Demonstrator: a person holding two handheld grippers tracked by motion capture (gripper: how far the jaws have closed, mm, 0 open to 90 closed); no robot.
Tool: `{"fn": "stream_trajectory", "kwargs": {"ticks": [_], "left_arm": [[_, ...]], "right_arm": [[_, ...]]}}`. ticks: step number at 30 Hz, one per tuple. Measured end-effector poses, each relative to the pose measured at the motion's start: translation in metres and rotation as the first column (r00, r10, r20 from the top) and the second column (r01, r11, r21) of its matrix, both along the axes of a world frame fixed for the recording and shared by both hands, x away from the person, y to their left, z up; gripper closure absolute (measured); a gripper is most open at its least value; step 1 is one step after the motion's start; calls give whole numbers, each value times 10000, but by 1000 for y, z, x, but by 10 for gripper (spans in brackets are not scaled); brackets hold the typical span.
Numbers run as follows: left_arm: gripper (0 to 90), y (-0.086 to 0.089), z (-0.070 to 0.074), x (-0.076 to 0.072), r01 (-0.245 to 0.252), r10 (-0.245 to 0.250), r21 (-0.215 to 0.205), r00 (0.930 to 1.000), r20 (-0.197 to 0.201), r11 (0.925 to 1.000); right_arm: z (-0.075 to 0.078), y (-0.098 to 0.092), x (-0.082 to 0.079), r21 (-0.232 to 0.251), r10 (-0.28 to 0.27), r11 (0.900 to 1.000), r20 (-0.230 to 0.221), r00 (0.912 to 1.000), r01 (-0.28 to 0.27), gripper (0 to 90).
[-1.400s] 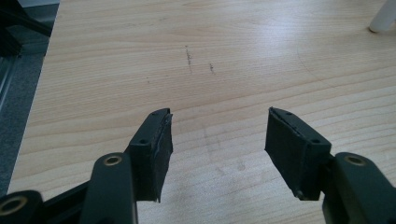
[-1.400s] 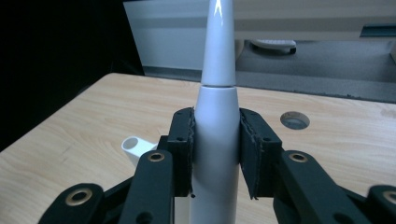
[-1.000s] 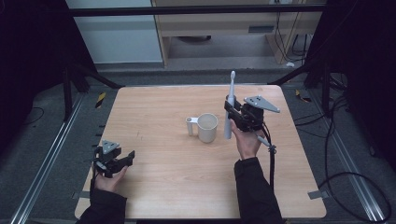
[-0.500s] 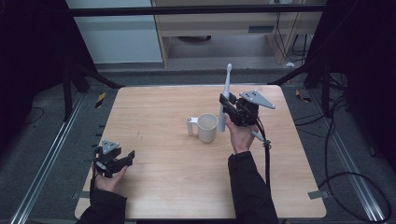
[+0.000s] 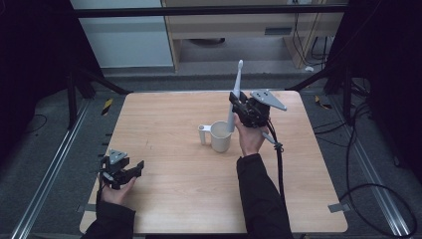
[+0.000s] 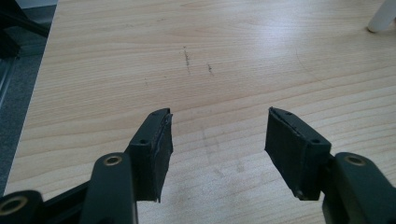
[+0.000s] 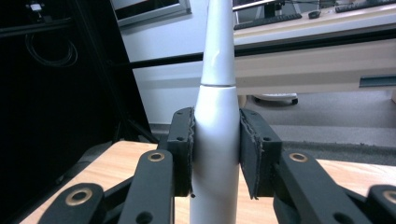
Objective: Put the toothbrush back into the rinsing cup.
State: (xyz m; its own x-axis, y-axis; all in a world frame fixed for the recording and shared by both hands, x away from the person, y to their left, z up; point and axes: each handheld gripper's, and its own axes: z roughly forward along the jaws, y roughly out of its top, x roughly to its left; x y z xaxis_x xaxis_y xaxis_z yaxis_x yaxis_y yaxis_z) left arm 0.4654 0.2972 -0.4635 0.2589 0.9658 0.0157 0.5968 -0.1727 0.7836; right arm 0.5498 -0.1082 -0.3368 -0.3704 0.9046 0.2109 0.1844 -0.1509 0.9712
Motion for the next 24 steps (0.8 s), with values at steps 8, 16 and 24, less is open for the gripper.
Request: {"fn": "stream_trajectory", "kwargs": {"ticks": [8, 16, 24], "left_arm": [[403, 1, 0, 0, 2, -2, -23, 10000, 0, 10000], [404, 0, 0, 0, 17, -17, -28, 10000, 6, 10000], [403, 1, 0, 1, 13, -13, -42, 10000, 3, 10000]], "right_arm": [[-3, 9, 9, 29, 16, 10000, 22, 10000, -16, 677], [-9, 14, 17, 38, -109, 9999, 5, 9999, 108, 677], [-19, 20, 24, 64, -153, 9999, -165, 9997, 154, 676]]}}
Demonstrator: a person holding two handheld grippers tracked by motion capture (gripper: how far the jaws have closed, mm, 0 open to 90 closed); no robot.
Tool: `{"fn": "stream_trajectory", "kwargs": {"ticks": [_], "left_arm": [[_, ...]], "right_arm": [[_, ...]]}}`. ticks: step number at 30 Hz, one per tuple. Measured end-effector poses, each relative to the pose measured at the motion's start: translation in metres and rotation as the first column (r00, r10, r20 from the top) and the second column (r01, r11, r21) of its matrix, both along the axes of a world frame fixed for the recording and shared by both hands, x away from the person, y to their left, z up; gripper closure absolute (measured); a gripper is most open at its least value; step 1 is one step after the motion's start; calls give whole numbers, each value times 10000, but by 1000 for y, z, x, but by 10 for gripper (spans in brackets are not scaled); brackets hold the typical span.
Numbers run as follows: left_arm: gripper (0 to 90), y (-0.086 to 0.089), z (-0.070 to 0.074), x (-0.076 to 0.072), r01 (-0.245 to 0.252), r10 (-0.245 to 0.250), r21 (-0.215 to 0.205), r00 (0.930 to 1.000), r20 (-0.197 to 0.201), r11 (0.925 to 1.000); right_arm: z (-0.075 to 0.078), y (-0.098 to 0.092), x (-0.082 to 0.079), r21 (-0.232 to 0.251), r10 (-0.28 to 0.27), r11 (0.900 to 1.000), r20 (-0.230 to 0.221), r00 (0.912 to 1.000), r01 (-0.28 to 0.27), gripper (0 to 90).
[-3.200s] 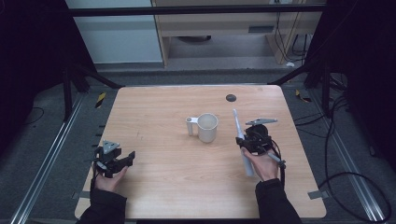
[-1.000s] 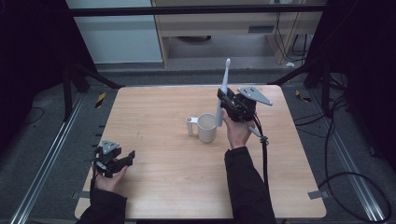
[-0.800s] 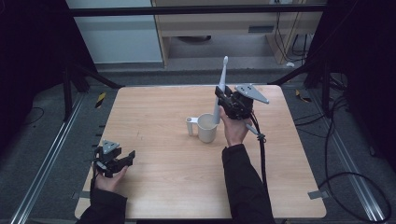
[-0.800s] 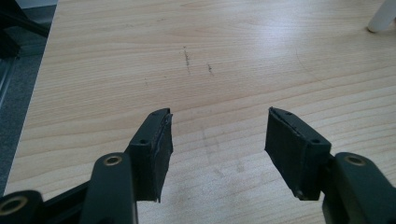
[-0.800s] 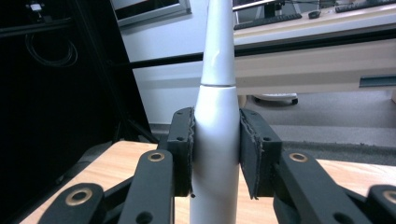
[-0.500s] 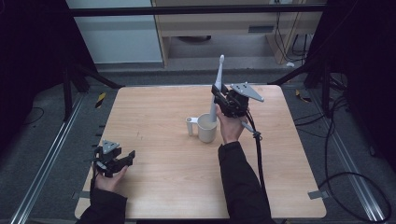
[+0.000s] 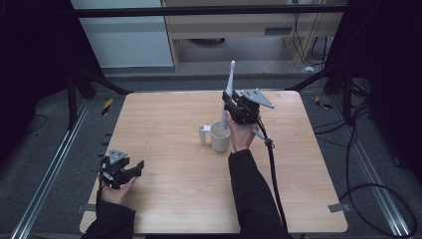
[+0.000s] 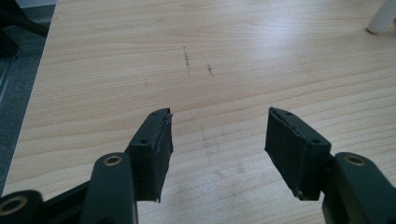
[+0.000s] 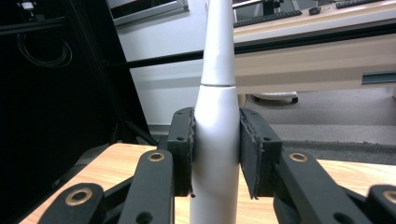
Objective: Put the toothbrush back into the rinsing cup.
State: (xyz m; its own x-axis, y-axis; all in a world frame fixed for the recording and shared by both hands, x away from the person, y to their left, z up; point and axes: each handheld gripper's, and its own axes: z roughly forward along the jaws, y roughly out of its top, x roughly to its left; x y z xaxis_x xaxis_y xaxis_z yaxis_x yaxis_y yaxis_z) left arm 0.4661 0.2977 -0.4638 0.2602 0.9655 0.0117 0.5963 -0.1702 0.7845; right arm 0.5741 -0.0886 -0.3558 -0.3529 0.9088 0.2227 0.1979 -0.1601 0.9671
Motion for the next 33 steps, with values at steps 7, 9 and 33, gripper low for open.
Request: {"fn": "stream_trajectory", "kwargs": {"ticks": [7, 9, 33], "left_arm": [[404, 0, 0, 0, 11, -11, -17, 10000, 1, 10000], [403, 0, 0, 0, 26, -26, -10, 10000, -3, 10000], [403, 0, 0, -1, 48, -48, 23, 10000, 30, 10000]], "right_arm": [[-8, 4, 5, -86, 4, 10000, -140, 9999, -5, 676], [-9, 4, 6, -115, -13, 9999, -133, 9999, 12, 676], [-47, 18, 13, -591, -40, 9983, -947, 9955, -16, 675]]}}
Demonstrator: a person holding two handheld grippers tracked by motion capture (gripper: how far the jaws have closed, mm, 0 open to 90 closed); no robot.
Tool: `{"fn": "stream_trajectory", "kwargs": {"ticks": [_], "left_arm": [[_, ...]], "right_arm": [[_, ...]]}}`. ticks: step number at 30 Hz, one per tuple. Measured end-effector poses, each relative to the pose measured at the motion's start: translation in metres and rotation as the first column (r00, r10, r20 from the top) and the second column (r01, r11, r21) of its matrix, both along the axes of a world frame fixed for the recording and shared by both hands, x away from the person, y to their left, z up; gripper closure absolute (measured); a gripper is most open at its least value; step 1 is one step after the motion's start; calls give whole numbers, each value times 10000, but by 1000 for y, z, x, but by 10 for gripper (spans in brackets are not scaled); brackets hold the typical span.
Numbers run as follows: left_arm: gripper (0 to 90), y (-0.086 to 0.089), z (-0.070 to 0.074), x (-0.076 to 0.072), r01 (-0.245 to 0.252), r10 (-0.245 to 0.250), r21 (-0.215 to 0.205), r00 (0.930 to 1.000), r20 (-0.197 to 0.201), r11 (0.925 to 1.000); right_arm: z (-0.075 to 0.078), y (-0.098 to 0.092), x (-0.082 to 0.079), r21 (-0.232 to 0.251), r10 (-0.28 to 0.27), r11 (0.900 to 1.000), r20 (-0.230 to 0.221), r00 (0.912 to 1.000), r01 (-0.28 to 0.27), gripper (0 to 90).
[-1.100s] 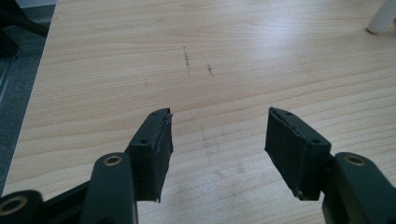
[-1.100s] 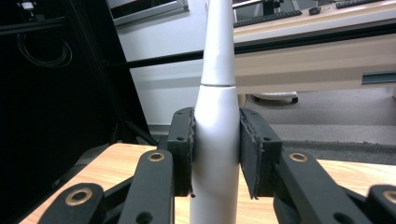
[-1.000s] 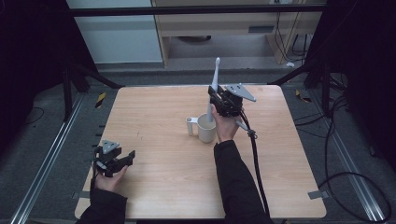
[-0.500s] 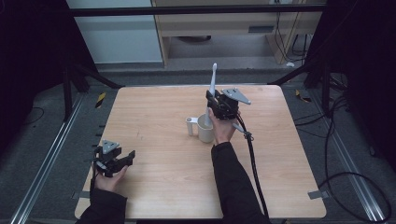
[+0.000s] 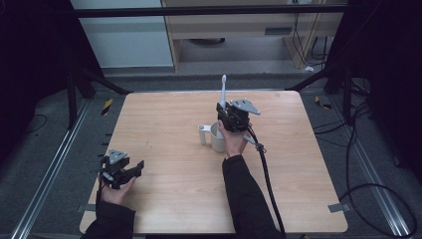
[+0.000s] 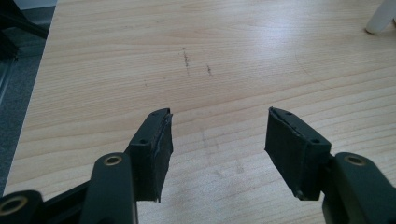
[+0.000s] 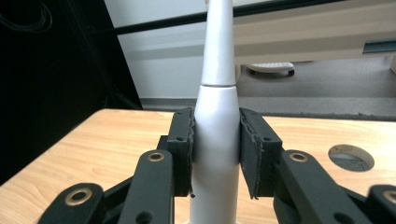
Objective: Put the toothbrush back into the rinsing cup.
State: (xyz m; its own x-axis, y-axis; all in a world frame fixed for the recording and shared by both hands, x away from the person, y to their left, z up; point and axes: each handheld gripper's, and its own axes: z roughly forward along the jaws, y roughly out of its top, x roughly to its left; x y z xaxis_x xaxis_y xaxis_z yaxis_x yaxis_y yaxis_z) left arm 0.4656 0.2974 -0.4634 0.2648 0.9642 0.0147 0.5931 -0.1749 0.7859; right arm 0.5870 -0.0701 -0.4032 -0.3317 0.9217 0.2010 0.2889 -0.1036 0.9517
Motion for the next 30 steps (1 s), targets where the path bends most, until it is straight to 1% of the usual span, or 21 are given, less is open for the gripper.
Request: {"fn": "stream_trajectory", "kwargs": {"ticks": [2, 4, 8, 9, 10, 11, 15, 17, 18, 21, 22, 23, 28, 30], "left_arm": [[403, 0, 0, 0, -4, 4, 12, 10000, -2, 10000], [403, 0, 0, 0, -13, 13, 11, 10000, -4, 10000], [403, 0, 0, 0, -9, 9, 18, 10000, 10, 10000], [403, 0, 0, 0, -5, 5, 23, 10000, 10, 10000], [403, 0, 0, 0, -5, 5, 23, 10000, 10, 10000], [403, 0, 0, 0, 0, 0, 24, 10000, 11, 10000], [403, 0, 0, 0, 4, -4, 24, 10000, 20, 10000], [403, 0, 0, 0, 5, -5, 26, 10000, 20, 10000], [403, 0, 0, 0, 5, -5, 26, 10000, 19, 10000], [403, -1, 0, 0, 10, -10, 38, 10000, 14, 10000], [403, -1, 0, 0, 11, -12, 53, 10000, 25, 10000], [403, -1, 0, 0, 11, -11, 50, 10000, 24, 10000], [403, -1, 0, 0, 12, -13, 52, 10000, 13, 10000], [403, -1, 0, 0, 15, -15, 55, 10000, 20, 10000]], "right_arm": [[-2, 0, -1, 2, -8, 10000, -25, 10000, 8, 675], [-7, 1, 0, -169, 7, 9999, -215, 9998, -10, 675], [-10, 2, 1, -268, 23, 9996, -358, 9994, -33, 675], [-12, 4, 1, -384, 49, 9992, -433, 9990, -66, 675], [-12, 4, 1, -384, 49, 9992, -433, 9990, -66, 675], [-14, 6, 1, -505, 64, 9987, -508, 9987, -90, 675], [-17, 7, 2, -709, 48, 9974, -679, 9977, -97, 674], [-17, 8, 2, -752, 38, 9971, -704, 9975, -91, 674], [-18, 8, 2, -799, 54, 9967, -802, 9968, -118, 674], [-19, 9, 3, -833, 46, 9965, -889, 9960, -121, 673], [-20, 9, 3, -875, 36, 9961, -1016, 9948, -126, 673], [-21, 9, 3, -903, 47, 9958, -1051, 9945, -142, 673], [-23, 9, 3, -1015, 70, 9946, -1179, 9930, -191, 672], [-25, 8, 2, -925, 56, 9956, -1163, 9932, -164, 671]]}}
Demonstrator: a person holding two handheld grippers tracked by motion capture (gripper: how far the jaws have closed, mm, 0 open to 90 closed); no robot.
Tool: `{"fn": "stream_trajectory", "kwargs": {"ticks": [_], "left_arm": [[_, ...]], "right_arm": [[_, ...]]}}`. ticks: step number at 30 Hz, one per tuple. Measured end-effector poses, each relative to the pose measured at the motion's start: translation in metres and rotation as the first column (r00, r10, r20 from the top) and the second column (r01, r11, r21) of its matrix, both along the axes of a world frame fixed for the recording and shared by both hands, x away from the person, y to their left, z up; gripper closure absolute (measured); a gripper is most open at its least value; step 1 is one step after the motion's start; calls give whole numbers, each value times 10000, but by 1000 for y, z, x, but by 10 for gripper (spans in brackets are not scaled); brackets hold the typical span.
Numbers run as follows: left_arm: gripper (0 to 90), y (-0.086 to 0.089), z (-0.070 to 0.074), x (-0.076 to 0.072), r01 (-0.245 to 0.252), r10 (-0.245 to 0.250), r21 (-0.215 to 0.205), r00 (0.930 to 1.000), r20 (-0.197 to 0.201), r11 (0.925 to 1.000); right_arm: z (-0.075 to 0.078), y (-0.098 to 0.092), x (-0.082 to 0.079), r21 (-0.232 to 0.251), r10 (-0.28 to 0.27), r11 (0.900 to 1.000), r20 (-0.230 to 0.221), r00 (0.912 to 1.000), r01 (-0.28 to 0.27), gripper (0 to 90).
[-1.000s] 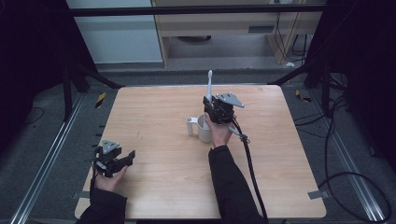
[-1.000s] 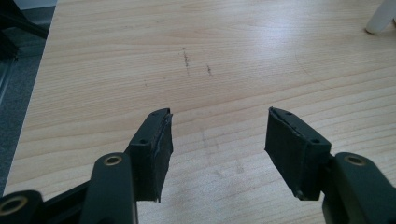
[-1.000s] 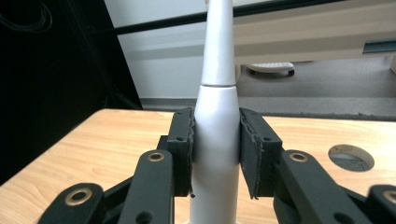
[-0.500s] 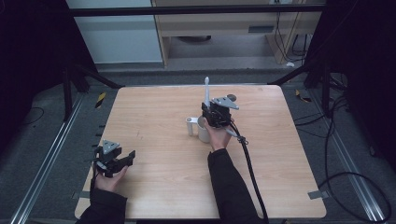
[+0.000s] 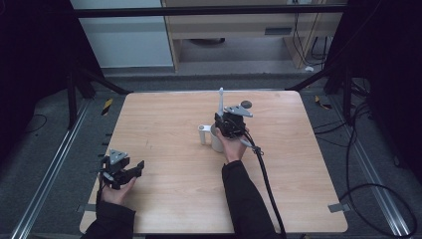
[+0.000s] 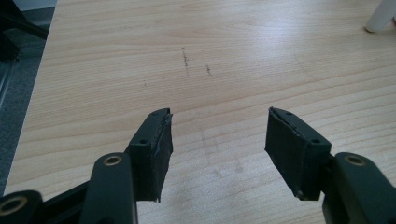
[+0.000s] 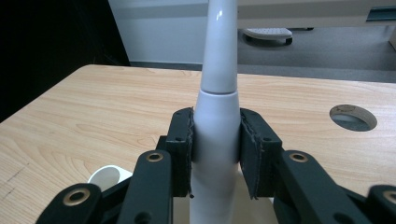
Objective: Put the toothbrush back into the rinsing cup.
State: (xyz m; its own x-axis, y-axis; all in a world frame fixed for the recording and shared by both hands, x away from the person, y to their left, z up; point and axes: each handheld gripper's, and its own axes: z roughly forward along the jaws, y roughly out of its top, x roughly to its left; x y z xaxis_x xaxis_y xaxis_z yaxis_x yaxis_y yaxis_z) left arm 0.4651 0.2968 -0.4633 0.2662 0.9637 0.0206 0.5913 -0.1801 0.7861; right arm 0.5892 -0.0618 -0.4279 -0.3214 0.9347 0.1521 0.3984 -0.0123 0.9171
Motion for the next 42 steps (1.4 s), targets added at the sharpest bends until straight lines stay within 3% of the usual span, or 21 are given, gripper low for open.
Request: {"fn": "stream_trajectory", "kwargs": {"ticks": [8, 13, 16, 17, 19, 23, 25, 32, 39, 42], "left_arm": [[402, 0, 0, 0, 7, -7, 0, 10000, -17, 10000], [401, -1, 0, 0, 32, -32, 12, 10000, -31, 10000], [400, -1, 0, 0, 39, -39, 20, 10000, -29, 10000], [399, -1, 0, 0, 41, -41, 20, 10000, -29, 10000], [399, -1, -1, 0, 40, -40, 16, 10000, -31, 10000], [397, -1, -1, 0, 29, -29, 22, 10000, -47, 10000], [397, -1, -1, 0, 30, -29, 41, 10000, -74, 10000], [393, -1, -2, 0, 62, -62, 35, 9999, -103, 10000], [385, -1, -3, 1, 94, -93, 41, 9999, -136, 9999], [367, -2, -3, 1, 122, -120, 76, 9998, -182, 9999]], "right_arm": [[-3, -3, -3, -46, -34, 10000, -12, 10000, 34, 663], [3, -5, -8, -300, -81, 9995, 124, 9999, 85, 490], [5, -6, -10, -436, -100, 9990, -4, 10000, 99, 412], [7, -8, -13, -575, -21, 9983, -235, 9997, 8, 360], [8, -10, -16, -757, -7, 9971, -328, 9995, -18, 328], [10, -16, -25, -735, 31, 9973, -84, 10000, -37, 313], [12, -21, -31, -870, 252, 9958, -348, 9991, -281, 258], [16, -34, -52, -1502, 498, 9867, -856, 9951, -623, 225], [22, -49, -66, -1643, 576, 9839, -823, 9949, -706, 220], [22, -64, -77, -1513, 932, 9826, -995, 9907, -1077, 215]]}}
